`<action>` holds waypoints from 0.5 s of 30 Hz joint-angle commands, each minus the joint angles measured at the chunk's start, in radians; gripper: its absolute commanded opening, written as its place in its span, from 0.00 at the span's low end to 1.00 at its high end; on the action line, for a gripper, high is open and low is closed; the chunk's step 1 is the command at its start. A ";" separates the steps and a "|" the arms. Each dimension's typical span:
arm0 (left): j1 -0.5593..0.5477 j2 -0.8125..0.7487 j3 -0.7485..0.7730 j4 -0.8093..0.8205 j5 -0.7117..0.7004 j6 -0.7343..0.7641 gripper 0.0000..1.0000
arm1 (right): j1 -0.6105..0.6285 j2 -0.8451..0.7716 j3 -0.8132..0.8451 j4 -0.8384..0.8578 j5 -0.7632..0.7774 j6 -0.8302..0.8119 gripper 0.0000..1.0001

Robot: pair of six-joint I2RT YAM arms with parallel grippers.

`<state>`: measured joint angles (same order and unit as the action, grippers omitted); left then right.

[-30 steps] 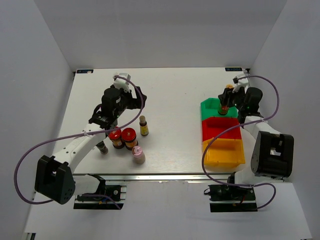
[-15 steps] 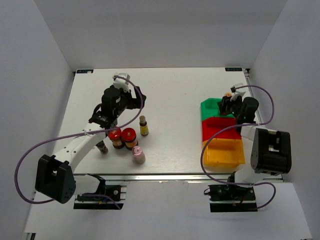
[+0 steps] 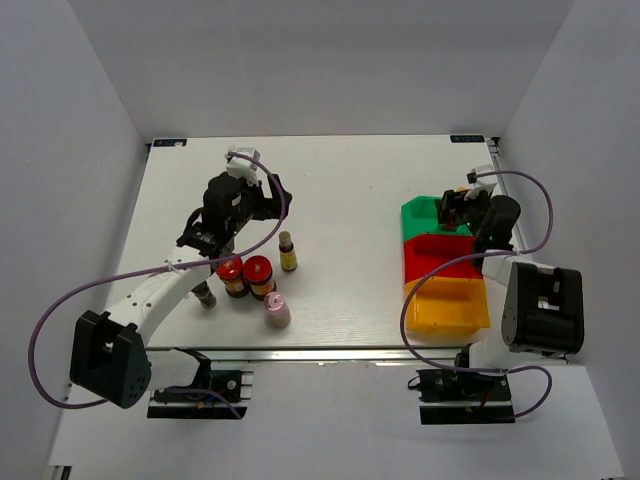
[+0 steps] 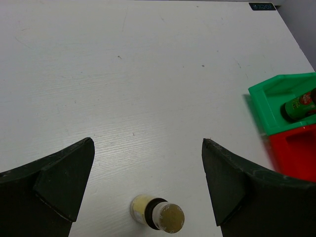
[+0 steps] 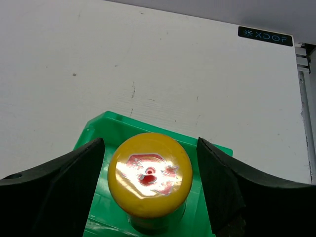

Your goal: Organize the condiment bottles

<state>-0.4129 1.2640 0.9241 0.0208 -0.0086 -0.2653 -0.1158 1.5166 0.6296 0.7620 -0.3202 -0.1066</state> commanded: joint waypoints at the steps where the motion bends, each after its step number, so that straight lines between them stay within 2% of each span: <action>1: 0.006 -0.043 -0.004 -0.013 -0.008 -0.008 0.98 | -0.002 -0.056 0.038 0.051 -0.013 0.008 0.81; 2: 0.006 -0.043 -0.005 -0.012 -0.008 -0.009 0.98 | -0.002 -0.064 0.042 0.031 -0.014 0.010 0.89; 7: 0.006 -0.054 -0.002 -0.053 -0.027 -0.017 0.98 | -0.002 -0.139 0.100 -0.082 0.029 0.008 0.89; 11: 0.008 -0.054 0.033 -0.145 -0.147 -0.078 0.98 | 0.007 -0.193 0.240 -0.293 0.001 -0.021 0.89; 12: 0.009 -0.052 0.047 -0.185 -0.169 -0.092 0.98 | 0.033 -0.197 0.339 -0.428 -0.012 -0.018 0.89; 14: 0.019 -0.054 0.053 -0.209 -0.238 -0.141 0.98 | 0.083 -0.222 0.412 -0.509 -0.010 -0.048 0.89; 15: 0.026 -0.054 0.056 -0.231 -0.247 -0.156 0.98 | 0.159 -0.236 0.416 -0.547 0.003 -0.067 0.89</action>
<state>-0.4053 1.2407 0.9329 -0.1226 -0.1436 -0.3462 -0.0673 1.3491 0.9569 0.3855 -0.3035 -0.1257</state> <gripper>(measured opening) 0.982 0.894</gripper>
